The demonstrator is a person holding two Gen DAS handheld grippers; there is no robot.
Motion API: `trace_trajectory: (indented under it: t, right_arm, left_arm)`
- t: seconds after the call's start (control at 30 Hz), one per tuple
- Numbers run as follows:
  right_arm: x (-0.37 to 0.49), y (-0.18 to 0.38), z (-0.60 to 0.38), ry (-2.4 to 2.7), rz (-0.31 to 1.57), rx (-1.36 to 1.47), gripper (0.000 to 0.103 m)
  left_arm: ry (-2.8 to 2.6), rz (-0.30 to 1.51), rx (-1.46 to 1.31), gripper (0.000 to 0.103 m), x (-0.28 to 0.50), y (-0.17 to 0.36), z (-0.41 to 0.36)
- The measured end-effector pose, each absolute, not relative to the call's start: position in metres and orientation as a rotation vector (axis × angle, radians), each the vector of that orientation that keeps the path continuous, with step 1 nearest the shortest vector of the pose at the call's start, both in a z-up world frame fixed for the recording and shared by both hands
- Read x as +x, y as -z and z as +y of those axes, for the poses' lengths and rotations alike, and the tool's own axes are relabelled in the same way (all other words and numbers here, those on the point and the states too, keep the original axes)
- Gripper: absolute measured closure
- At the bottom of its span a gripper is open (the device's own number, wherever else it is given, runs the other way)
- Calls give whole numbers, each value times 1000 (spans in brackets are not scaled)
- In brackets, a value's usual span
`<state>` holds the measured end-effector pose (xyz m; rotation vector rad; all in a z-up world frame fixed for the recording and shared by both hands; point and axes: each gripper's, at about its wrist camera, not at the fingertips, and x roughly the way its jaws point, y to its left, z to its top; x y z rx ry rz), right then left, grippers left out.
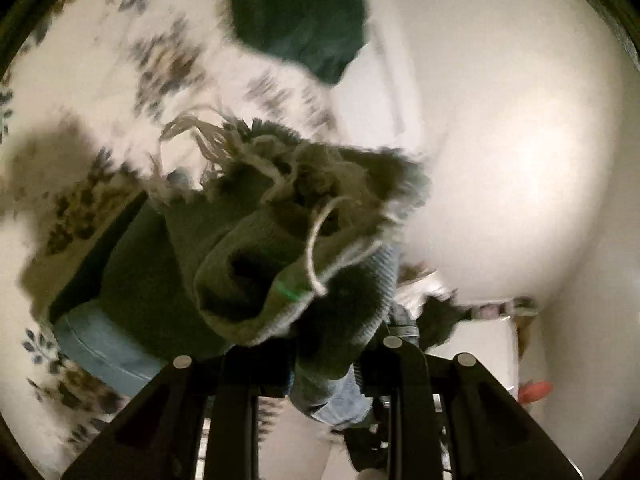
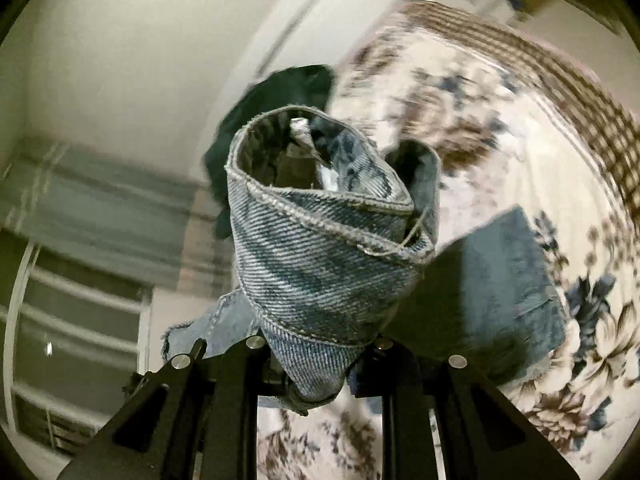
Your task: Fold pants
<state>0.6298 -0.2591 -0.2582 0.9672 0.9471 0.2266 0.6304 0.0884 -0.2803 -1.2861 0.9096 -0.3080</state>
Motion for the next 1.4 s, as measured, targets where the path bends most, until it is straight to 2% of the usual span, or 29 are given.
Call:
trace_trajectory:
  t: [0.1,0.23,0.33,0.4,0.6,0.73,0.77,0.83,0.87,0.9,0.93,0.97,1.1,1.2,1.27,1.4]
  right_arm:
    - [618,326,-269,-138,1028,995,83]
    - [586,387,-275,-96,1087,1035,82]
    - [579,397,-277,-114,1128,1061,72]
    - [577,401,-279,-122,1159,1068,61]
    - [558,388,-293,-69,1126,1065,60]
    - [548,384,-307,18,1102,1029,60]
    - [545,380,-309,26,1115,1004,60]
    - [543,361,-301,74,1129,838,59]
    - [541,350,-294,93,1139,744,54]
    - [538,342,-291,103,1140,683,39]
    - [535,332,-286,117,1137,623,30]
    - [532,323,-280,142,1136,553,16]
    - [511,277,-254,220,1093,299,11]
    - [490,243,-239,254,1037,186,7]
    - [477,219,-231,263,1005,144,6]
    - [441,171,-223,265,950,105,5]
  left_arm:
    - [279,1055,-1270,84,627,350,72]
    - [278,1144,-1227,83,604,396,64]
    - [264,1187,-1206,78,587,400,67]
    - [248,1191,-1202,75,575,395,69]
    - [194,1173,-1102,72,547,364,69]
    - [119,1199,-906,69,544,345,65]
    - [84,1206,-807,63,541,334,61]
    - [39,1199,-660,61,539,319,53]
    - [19,1190,-561,61,536,308,46]
    - [8,1186,-494,59,535,303,42]
    - [-4,1188,-428,46,535,299,37]
    - [-20,1190,-361,31,532,292,31]
    - [-22,1133,-221,20,514,262,17]
    - [-16,1096,-146,15,502,240,9]
    - [-15,1080,-113,8,494,225,5]
    - [-4,1031,-72,5,468,184,-9]
